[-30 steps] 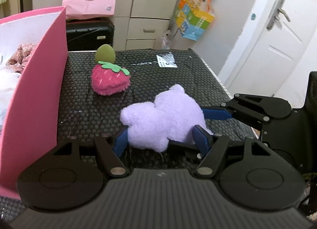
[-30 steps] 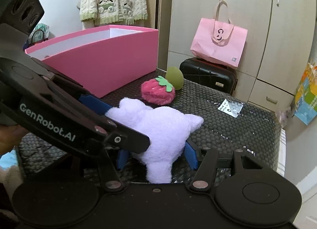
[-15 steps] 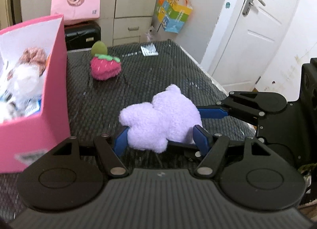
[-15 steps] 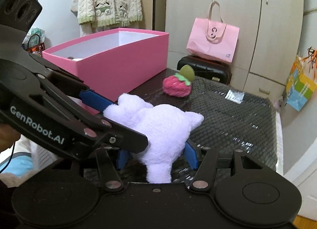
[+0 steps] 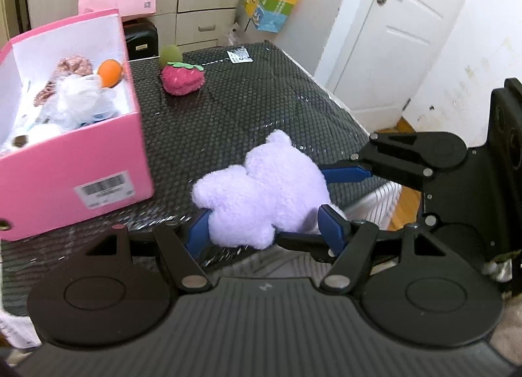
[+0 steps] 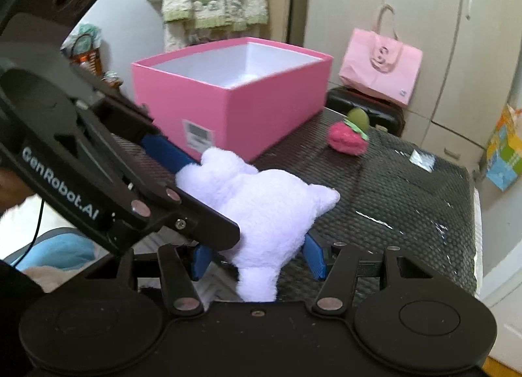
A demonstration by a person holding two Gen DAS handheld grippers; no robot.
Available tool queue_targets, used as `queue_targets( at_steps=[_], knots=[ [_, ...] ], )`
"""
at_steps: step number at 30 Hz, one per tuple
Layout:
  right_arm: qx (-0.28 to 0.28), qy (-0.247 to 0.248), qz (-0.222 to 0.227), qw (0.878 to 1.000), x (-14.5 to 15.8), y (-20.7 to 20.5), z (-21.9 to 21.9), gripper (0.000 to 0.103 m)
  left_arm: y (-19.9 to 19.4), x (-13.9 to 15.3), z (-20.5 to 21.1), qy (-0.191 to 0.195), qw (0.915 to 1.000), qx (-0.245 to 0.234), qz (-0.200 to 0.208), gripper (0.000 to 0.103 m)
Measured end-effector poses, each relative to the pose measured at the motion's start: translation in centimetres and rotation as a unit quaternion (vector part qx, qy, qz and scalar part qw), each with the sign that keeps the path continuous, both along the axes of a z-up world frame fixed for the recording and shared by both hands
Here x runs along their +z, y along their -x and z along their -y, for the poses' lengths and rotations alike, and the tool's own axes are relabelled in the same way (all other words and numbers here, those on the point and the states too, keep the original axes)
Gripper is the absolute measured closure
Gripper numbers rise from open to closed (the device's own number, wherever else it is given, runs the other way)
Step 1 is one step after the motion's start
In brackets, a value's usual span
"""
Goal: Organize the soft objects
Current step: 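Lift the lavender plush with both grippers and carry it over the pink box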
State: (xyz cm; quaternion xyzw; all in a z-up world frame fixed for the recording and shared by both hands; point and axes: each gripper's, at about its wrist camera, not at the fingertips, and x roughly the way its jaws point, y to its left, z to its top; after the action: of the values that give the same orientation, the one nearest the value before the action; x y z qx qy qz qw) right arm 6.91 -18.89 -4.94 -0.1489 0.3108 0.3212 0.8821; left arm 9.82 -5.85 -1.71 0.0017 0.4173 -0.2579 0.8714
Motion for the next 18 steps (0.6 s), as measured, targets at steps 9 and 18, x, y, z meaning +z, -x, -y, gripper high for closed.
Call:
queue_targets(
  at_steps=[9, 18],
  knots=[
    [0.048, -0.029, 0.022, 0.998, 3.2, 2.8, -3.8, 0.040, 3.5, 4.0, -4.7, -0.015, 0.9995, 0.016, 0.021, 0.032],
    [0.074, -0.047, 0.040, 0.995, 5.3, 2.1, -6.8, 0.040, 3.8, 6.6, -7.5, -0.027, 0.9969, 0.047, 0.057, 0.032]
  ],
)
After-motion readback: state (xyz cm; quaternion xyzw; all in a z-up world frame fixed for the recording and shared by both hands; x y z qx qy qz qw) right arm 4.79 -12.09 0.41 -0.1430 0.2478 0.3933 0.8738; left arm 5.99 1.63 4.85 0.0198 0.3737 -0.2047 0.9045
